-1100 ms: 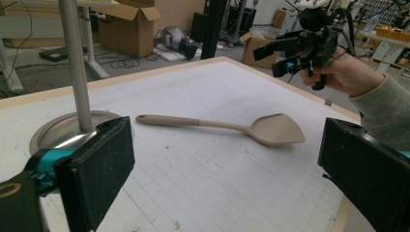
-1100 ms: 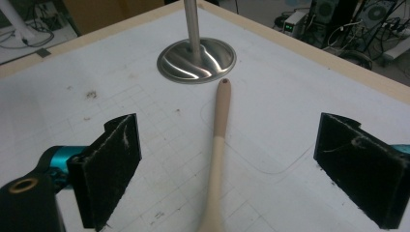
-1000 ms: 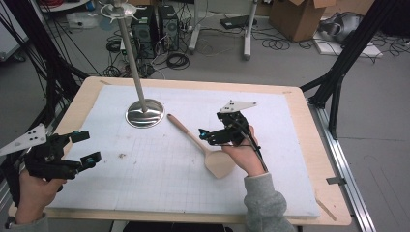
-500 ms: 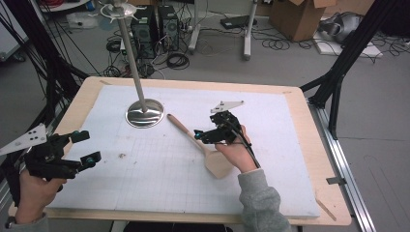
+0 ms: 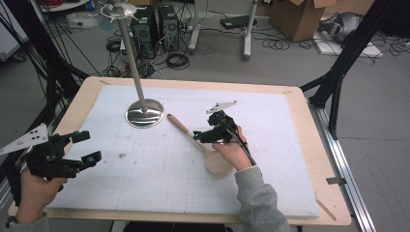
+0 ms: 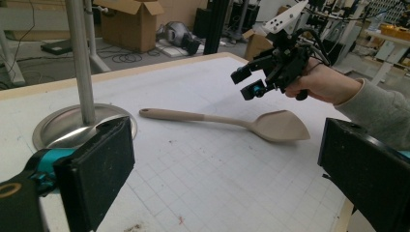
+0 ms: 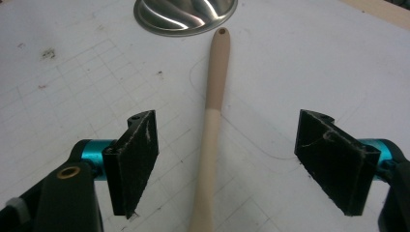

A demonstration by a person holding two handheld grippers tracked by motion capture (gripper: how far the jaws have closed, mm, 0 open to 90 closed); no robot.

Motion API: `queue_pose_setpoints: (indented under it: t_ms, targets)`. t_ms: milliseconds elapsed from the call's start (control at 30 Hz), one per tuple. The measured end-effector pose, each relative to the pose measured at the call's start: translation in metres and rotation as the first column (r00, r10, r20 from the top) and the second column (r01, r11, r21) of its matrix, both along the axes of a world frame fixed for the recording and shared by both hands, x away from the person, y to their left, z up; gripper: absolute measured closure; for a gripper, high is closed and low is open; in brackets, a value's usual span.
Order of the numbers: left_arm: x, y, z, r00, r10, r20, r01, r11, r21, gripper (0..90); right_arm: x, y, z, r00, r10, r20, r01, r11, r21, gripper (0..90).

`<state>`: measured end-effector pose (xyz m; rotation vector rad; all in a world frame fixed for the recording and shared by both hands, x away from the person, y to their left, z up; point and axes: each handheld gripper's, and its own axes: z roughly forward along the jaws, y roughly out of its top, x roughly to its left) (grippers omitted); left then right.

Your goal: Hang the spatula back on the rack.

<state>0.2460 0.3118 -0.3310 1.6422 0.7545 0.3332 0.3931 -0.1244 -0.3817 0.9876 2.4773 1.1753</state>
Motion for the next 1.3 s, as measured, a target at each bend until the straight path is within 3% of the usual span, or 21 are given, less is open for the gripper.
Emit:
queue_pose_setpoints:
  t_ms: [467, 567, 667, 733, 1300]
  targets:
    - [0.000, 0.001, 0.000, 1.0000, 0.007, 0.001, -0.007, 1.0000, -0.006, 6.4, 0.007, 0.010, -0.015, 0.9975, 0.003, -0.071, -0.006, 0.9992, -0.040, 28.9]
    - [0.000, 0.001, 0.001, 1.0000, 0.008, 0.005, -0.008, 1.0000, -0.005, 6.4, 0.008, 0.014, -0.017, 0.9971, 0.004, -0.076, -0.008, 0.9986, -0.053, 31.7]
    - [0.000, 0.001, 0.001, 1.0000, 0.007, 0.005, -0.007, 1.0000, -0.002, 6.4, 0.008, 0.017, -0.020, 0.9943, 0.022, -0.104, -0.029, 0.9977, -0.062, 38.7]
    - [0.000, 0.001, 0.001, 1.0000, 0.006, 0.004, -0.006, 1.0000, -0.001, 6.4, 0.008, 0.019, -0.022, 0.9923, 0.015, -0.123, -0.024, 0.9972, -0.071, 38.7]
    - [0.000, 0.000, 0.001, 0.9999, 0.008, 0.007, -0.008, 1.0000, -0.001, 6.4, 0.011, 0.026, -0.034, 0.9890, 0.008, -0.148, -0.029, 0.9895, -0.141, 46.4]
